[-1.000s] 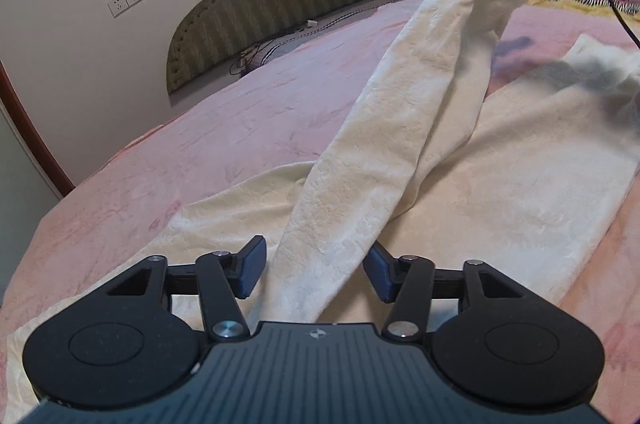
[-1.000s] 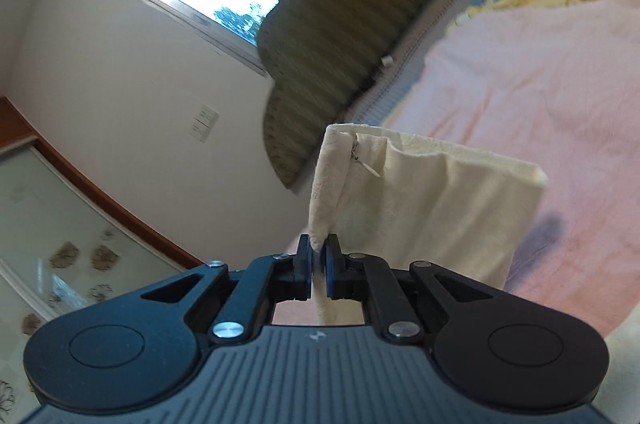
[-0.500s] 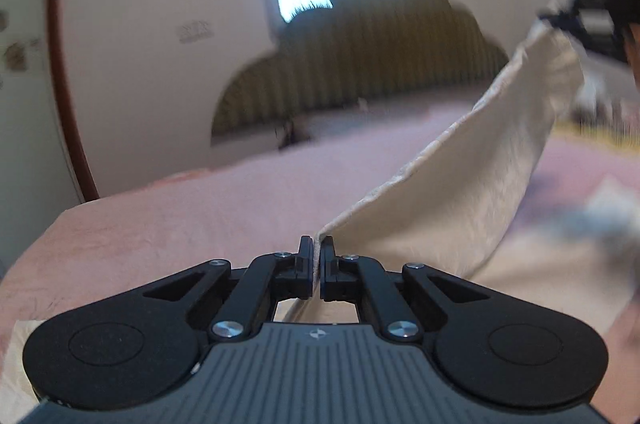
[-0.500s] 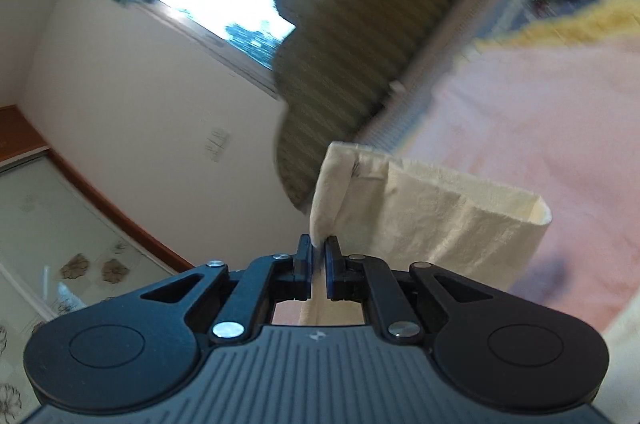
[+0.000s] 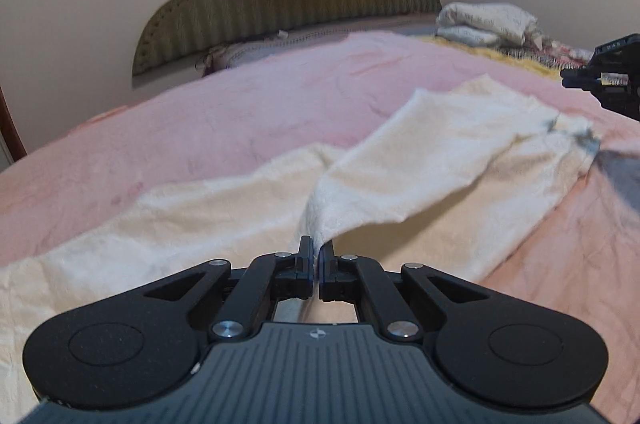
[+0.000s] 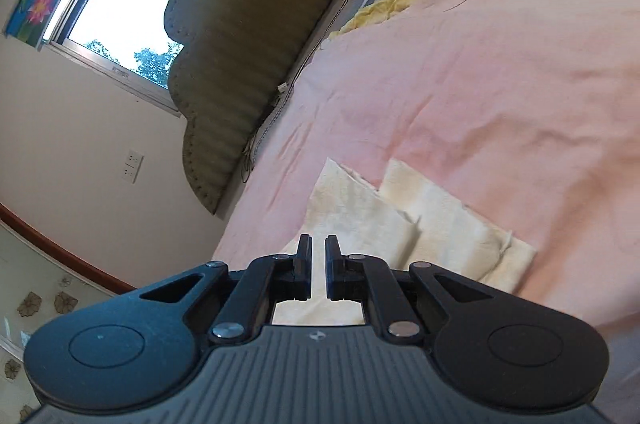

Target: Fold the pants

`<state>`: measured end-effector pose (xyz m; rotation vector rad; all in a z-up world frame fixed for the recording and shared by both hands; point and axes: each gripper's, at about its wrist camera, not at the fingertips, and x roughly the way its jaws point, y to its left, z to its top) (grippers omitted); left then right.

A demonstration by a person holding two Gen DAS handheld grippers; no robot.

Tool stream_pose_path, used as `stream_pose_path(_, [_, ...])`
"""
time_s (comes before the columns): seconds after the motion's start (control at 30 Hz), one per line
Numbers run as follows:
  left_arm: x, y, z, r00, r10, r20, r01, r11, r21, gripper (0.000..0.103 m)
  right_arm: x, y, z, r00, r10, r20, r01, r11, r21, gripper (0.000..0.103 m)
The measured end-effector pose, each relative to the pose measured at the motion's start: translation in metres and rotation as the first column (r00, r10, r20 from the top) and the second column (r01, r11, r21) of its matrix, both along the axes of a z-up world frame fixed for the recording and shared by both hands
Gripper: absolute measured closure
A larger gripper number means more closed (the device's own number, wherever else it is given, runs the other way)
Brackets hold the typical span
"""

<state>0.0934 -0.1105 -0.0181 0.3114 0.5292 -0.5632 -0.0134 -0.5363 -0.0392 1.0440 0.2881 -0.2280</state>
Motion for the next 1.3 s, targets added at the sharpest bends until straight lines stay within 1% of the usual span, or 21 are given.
stream_pose_path(0.07, [0.005, 0.003, 0.005, 1.000, 0.012, -0.001, -0.012, 1.000, -0.021, 0.099, 0.001, 0.005, 0.018, 0.999, 0.023, 0.041, -0.020, 0.998, -0.054, 0.096])
stream_pose_path(0.13, [0.010, 0.003, 0.003, 0.999, 0.025, -0.026, -0.026, 0.999, -0.028, 0.099, 0.003, 0.011, 0.033, 0.999, 0.032, 0.027, -0.028, 0.992, -0.121, 0.096])
stream_pose_path(0.17, [0.013, 0.001, 0.002, 0.999, 0.034, -0.035, -0.035, 0.999, -0.023, 0.099, 0.005, 0.010, 0.033, 0.999, 0.034, 0.007, -0.033, 0.994, -0.108, 0.096])
stream_pose_path(0.23, [0.013, -0.001, -0.001, 0.998, 0.042, -0.044, -0.043, 0.999, -0.018, 0.099, 0.009, 0.010, 0.020, 0.998, 0.042, -0.036, -0.043, 0.999, -0.027, 0.092])
stream_pose_path(0.27, [0.013, -0.003, -0.002, 0.998, 0.043, -0.046, -0.044, 0.999, -0.015, 0.099, 0.011, 0.011, 0.011, 0.997, 0.045, -0.067, -0.045, 0.999, 0.001, 0.081])
stream_pose_path(0.3, [0.014, -0.004, -0.002, 0.998, 0.044, -0.046, -0.044, 0.999, -0.009, 0.099, 0.012, 0.012, 0.003, 0.994, 0.041, -0.103, -0.040, 0.999, 0.012, 0.063])
stream_pose_path(0.37, [0.015, -0.004, -0.002, 0.998, 0.045, -0.042, -0.044, 0.999, 0.005, 0.099, 0.015, 0.012, -0.013, 0.984, 0.007, -0.176, -0.004, 1.000, 0.015, 0.042])
stream_pose_path(0.57, [0.018, -0.005, -0.006, 0.997, 0.054, -0.054, -0.054, 0.998, 0.012, 0.097, 0.030, -0.004, -0.036, 0.986, -0.051, -0.157, 0.056, 0.998, 0.026, 0.043])
stream_pose_path(0.73, [0.022, -0.010, -0.014, 0.994, 0.074, -0.079, -0.070, 0.996, 0.049, 0.097, 0.052, -0.002, -0.034, 0.982, -0.076, -0.172, 0.065, 0.995, -0.070, 0.047])
stream_pose_path(0.77, [0.022, -0.010, -0.015, 0.994, 0.077, -0.078, -0.072, 0.996, 0.057, 0.097, 0.055, -0.002, -0.034, 0.979, -0.085, -0.186, 0.070, 0.994, -0.083, 0.065])
stream_pose_path(0.8, [0.021, -0.010, -0.014, 0.994, 0.078, -0.073, -0.074, 0.996, 0.057, 0.097, 0.057, -0.002, -0.036, 0.979, -0.073, -0.191, 0.058, 0.995, -0.081, 0.095])
stream_pose_path(0.87, [0.022, -0.008, -0.012, 0.993, 0.093, -0.066, -0.091, 0.995, 0.043, 0.097, 0.056, -0.002, -0.037, 0.985, -0.050, -0.166, 0.043, 0.998, -0.046, 0.094])
stream_pose_path(0.97, [0.027, 0.002, -0.001, 0.984, 0.166, -0.066, -0.169, 0.985, -0.046, 0.096, 0.066, -0.001, -0.006, 0.994, -0.017, -0.112, 0.008, 0.997, -0.082, 0.095])
stream_pose_path(1.03, [0.025, 0.011, 0.013, 0.978, 0.204, -0.049, -0.208, 0.968, -0.138, 0.096, 0.065, 0.007, 0.032, 0.999, 0.023, 0.033, -0.018, 0.990, -0.141, 0.094])
stream_pose_path(1.07, [0.022, 0.014, 0.018, 0.978, 0.206, -0.030, -0.208, 0.965, -0.158, 0.096, 0.059, 0.018, 0.056, 0.992, 0.051, 0.117, -0.023, 0.972, -0.233, 0.095])
stream_pose_path(1.1, [0.018, 0.014, 0.022, 0.980, 0.197, -0.008, -0.196, 0.969, -0.152, 0.096, 0.049, 0.028, 0.074, 0.984, 0.069, 0.164, -0.012, 0.946, -0.324, 0.095])
stream_pose_path(1.13, [0.015, 0.011, 0.023, 0.985, 0.171, 0.004, -0.169, 0.978, -0.124, 0.097, 0.036, 0.035, 0.085, 0.979, 0.073, 0.191, 0.004, 0.927, -0.376, 0.095])
stream_pose_path(1.2, [0.006, 0.004, 0.015, 0.996, 0.088, 0.004, -0.087, 0.995, -0.045, 0.097, 0.013, 0.033, 0.077, 0.986, 0.033, 0.165, 0.027, 0.935, -0.353, 0.095])
stream_pose_path(1.23, [0.003, 0.000, 0.009, 0.999, 0.051, -0.011, -0.051, 0.999, -0.017, 0.097, 0.005, 0.030, 0.065, 0.995, 0.000, 0.103, 0.036, 0.937, -0.347, 0.095])
stream_pose_path(1.27, [-0.002, -0.004, 0.001, 0.999, 0.009, -0.038, -0.009, 1.000, 0.005, 0.096, -0.001, 0.025, 0.047, 0.999, -0.044, -0.018, 0.036, 0.937, -0.348, 0.094])
stream_pose_path(1.3, [-0.006, -0.007, -0.006, 0.998, -0.020, -0.061, 0.022, 1.000, 0.021, 0.096, -0.006, 0.019, 0.031, 0.990, -0.082, -0.117, 0.038, 0.941, -0.335, 0.094])
